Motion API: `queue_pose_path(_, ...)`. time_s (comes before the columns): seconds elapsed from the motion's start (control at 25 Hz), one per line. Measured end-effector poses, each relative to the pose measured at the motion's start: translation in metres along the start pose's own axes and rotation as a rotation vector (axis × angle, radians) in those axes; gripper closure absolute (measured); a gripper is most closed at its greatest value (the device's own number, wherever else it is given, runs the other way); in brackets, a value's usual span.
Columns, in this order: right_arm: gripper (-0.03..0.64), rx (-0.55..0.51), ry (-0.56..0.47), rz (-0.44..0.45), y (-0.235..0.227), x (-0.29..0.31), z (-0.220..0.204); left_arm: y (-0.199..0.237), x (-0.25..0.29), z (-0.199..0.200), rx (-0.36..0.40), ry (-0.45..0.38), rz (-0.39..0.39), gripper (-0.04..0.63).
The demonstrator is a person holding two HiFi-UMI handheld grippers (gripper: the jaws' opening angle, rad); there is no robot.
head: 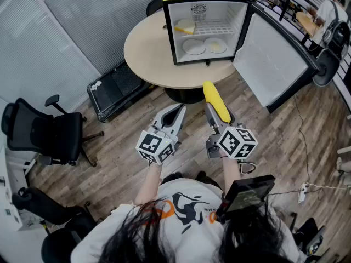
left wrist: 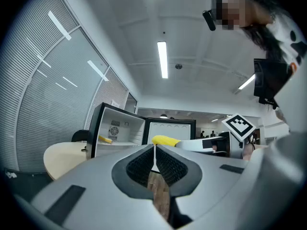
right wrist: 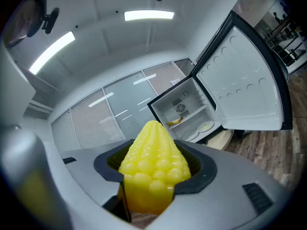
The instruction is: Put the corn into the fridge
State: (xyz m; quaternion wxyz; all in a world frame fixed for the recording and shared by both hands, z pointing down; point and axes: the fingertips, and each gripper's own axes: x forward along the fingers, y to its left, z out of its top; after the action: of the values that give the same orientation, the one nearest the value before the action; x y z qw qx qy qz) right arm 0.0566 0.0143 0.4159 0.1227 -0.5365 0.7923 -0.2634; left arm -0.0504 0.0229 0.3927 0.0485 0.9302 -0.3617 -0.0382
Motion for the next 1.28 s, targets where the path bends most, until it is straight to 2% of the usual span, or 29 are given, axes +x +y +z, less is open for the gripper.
queue_pose_path(0.48, 0.360, -0.002, 0.024, -0.006, 0.011, -0.004, -0.015, -0.001, -0.007, 0.000, -0.004, 0.002, -0.015, 0.584)
queue_pose_path(0.64, 0.361, 0.028, 0.014, 0.003, 0.005, -0.009, -0.012, -0.008, 0.001, -0.002, -0.008, 0.005, -0.021, 0.584)
queue_pose_path(1.28, 0.360, 0.003, 0.059, 0.037, -0.033, -0.020, 0.000, -0.035, 0.035, -0.017, 0.000, 0.018, 0.006, 0.584)
